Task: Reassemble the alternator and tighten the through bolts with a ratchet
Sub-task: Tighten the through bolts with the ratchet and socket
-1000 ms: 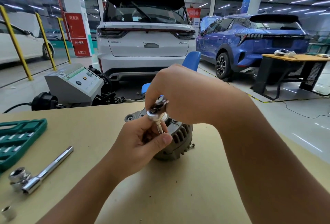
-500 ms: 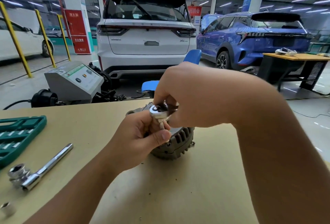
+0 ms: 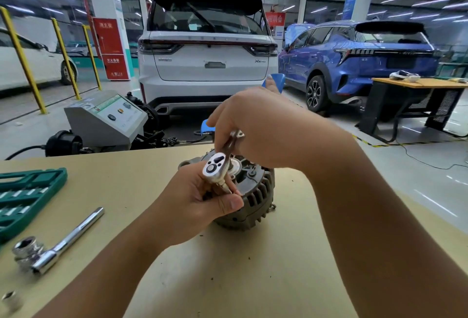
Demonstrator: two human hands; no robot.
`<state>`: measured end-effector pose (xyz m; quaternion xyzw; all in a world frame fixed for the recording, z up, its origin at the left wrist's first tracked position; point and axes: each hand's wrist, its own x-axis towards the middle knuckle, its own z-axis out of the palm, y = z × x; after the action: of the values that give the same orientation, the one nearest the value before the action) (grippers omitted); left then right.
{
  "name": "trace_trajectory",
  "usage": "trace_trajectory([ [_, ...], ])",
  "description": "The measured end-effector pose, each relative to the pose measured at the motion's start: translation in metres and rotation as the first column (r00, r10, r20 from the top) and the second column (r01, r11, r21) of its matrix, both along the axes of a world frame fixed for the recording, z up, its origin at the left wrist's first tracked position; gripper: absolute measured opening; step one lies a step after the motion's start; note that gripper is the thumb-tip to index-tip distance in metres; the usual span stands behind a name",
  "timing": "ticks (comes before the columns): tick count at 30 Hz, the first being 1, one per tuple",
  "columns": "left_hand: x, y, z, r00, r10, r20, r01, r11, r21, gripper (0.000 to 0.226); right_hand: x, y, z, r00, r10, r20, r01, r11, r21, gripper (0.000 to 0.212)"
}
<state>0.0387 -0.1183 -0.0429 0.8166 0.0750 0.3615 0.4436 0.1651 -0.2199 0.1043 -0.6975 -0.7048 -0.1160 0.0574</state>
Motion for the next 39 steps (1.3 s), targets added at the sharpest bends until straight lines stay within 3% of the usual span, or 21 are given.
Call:
trace_trajectory([
  [5,0.002,0.0,-0.002,0.999,-0.003,0.037,0.005,0.999,-0.035,0.013,0.002,-0.001,-0.003,0.998,0.026,0.058,-0.03,0.998,0.061,0.025],
  [10,0.005,-0.003,-0.001,0.998,-0.019,0.067,0.022,0.999,-0.045,0.007,0.001,-0.017,0.004,0.995,0.083,0.05,-0.078,0.993,-0.084,0.019],
  [14,0.002,-0.003,0.002,0.995,-0.036,0.09,0.043,0.996,-0.075,0.009,0.002,-0.021,0.006,0.994,0.073,0.082,-0.068,0.995,-0.07,0.016],
  [21,-0.002,0.0,0.005,0.998,-0.013,0.068,0.022,0.991,-0.129,0.011,0.008,0.003,-0.003,0.999,0.048,-0.009,-0.047,0.998,0.039,0.047],
  [26,0.0,-0.002,0.003,0.996,0.032,0.08,-0.022,0.992,-0.127,0.021,0.016,0.026,-0.016,0.976,0.178,0.123,-0.181,0.983,0.015,0.037],
  [32,0.004,-0.004,-0.002,0.995,0.039,0.095,-0.028,0.992,-0.123,0.015,0.005,0.008,-0.011,0.994,0.108,0.011,-0.108,0.99,0.094,0.035],
  [35,0.005,-0.003,-0.002,0.989,0.052,0.135,-0.035,0.992,-0.125,0.014,0.001,-0.012,-0.003,0.993,0.111,-0.045,-0.108,0.992,0.062,0.028],
  [39,0.004,-0.006,0.002,0.98,0.053,0.19,-0.023,0.988,-0.155,0.017,-0.001,-0.022,0.006,0.997,0.077,-0.028,-0.077,0.997,0.019,0.036],
])
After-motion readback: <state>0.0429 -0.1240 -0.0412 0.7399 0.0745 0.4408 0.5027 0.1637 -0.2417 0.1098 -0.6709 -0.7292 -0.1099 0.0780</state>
